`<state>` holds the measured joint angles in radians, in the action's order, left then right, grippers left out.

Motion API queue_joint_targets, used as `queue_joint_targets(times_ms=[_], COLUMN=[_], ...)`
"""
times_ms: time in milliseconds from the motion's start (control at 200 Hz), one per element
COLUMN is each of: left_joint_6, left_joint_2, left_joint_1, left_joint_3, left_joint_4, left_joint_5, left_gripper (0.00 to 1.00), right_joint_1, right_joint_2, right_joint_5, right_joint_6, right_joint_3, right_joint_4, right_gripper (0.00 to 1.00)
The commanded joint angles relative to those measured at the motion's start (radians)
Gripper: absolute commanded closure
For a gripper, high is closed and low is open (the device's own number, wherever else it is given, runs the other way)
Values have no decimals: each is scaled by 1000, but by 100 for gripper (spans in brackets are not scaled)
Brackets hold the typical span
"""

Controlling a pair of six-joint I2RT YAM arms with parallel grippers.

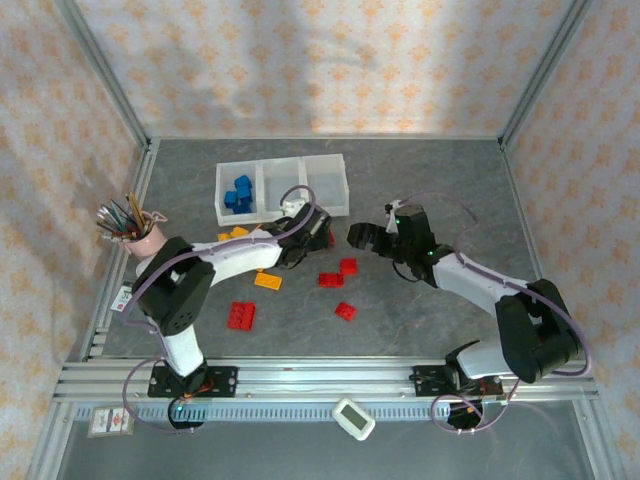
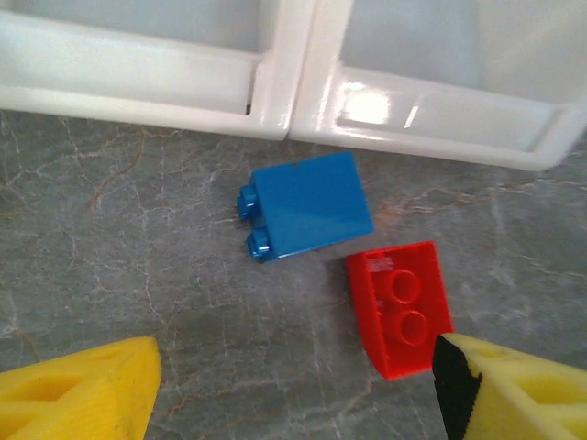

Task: Sort the legos into containers by color
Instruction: Pick up the lego from the center of the table.

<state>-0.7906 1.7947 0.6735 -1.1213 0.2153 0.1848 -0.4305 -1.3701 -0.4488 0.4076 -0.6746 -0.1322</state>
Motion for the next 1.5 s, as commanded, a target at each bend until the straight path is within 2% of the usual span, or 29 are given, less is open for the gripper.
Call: queue_joint_targets(times_ms=[0, 340, 551, 791, 1036, 1216, 1381, 1492], left_joint_6=[-45, -73, -51, -44, -25, -11, -6, 11], left_joint_2=[54, 199, 257, 281, 221, 120, -66, -183], left_joint_1=[-11, -60, -80, -86, -85, -62, -57, -65], left_joint_3=[-71, -172, -222, -232, -176, -95, 39, 92], left_joint_4=[-37, -42, -44, -38, -46, -42, -42, -6], left_joint_5=[53, 62, 53, 43, 30, 28, 37, 84], left_gripper=[20, 20, 30, 46, 61, 62, 63, 64], right_joint_1=[6, 7, 7, 7, 6, 7, 7, 7], right_joint_2=[6, 22, 14, 5, 0, 24, 52, 52], right_joint_5=[-8, 16, 12, 6, 2, 7, 10, -6], right_joint_6=[6, -12, -18, -16, -25, -40, -85, -105], right_joint_3=[12, 12, 3, 0, -12, -27, -71, -95], right_joint_4=[-37, -23, -23, -24, -14, 17, 112, 156], right_gripper=[0, 0, 0, 0, 0, 0, 0, 0])
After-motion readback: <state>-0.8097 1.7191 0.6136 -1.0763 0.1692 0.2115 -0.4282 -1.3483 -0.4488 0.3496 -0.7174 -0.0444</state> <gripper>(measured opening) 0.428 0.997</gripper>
